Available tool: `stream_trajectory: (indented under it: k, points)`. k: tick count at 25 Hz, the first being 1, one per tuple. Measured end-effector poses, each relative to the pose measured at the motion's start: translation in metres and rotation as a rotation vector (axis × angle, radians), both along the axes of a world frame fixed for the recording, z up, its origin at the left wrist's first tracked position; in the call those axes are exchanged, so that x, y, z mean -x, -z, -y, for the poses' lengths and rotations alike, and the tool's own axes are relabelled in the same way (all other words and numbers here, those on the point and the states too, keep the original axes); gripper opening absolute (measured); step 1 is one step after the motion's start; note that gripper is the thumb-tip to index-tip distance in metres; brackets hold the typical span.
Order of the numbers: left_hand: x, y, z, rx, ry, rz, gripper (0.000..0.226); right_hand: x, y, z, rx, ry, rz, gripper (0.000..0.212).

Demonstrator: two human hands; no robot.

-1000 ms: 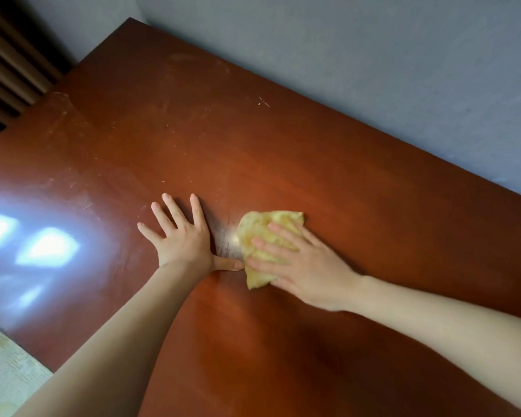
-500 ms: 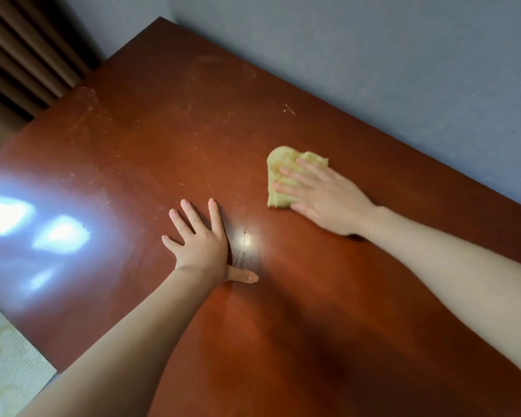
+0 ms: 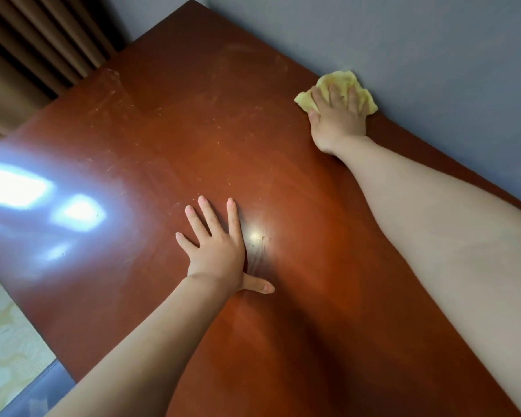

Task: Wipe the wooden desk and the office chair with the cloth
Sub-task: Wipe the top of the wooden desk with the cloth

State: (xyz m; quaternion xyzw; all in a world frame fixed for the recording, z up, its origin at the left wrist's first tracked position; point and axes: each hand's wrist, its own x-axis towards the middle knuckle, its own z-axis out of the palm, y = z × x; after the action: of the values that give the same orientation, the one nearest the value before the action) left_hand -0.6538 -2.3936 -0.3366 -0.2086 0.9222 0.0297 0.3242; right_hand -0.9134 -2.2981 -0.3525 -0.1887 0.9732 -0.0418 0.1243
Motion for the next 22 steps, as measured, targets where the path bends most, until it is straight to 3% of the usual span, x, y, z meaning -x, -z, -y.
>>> stream_trajectory:
  k: [8,13,16,19,22]
  points:
    - [-0.001,-0.002,0.003,-0.042,-0.033,0.008,0.156,-0.094,0.003,0.006,0.065,-0.561,-0.061,0.049]
    - [-0.002,-0.004,0.002,-0.037,-0.037,-0.006,0.155,-0.168,0.0,-0.047,0.075,-0.799,-0.001,0.049]
    - [-0.002,-0.004,0.002,-0.025,-0.041,-0.007,0.156,-0.172,-0.005,-0.088,0.056,-0.964,0.018,0.047]
    - [-0.002,-0.004,0.001,-0.043,-0.053,-0.007,0.156,-0.142,-0.01,-0.115,-0.042,-0.989,-0.014,0.051]
    - [-0.002,-0.003,0.001,-0.047,-0.05,-0.013,0.156,-0.098,-0.01,-0.125,-0.088,-0.797,-0.05,0.054]
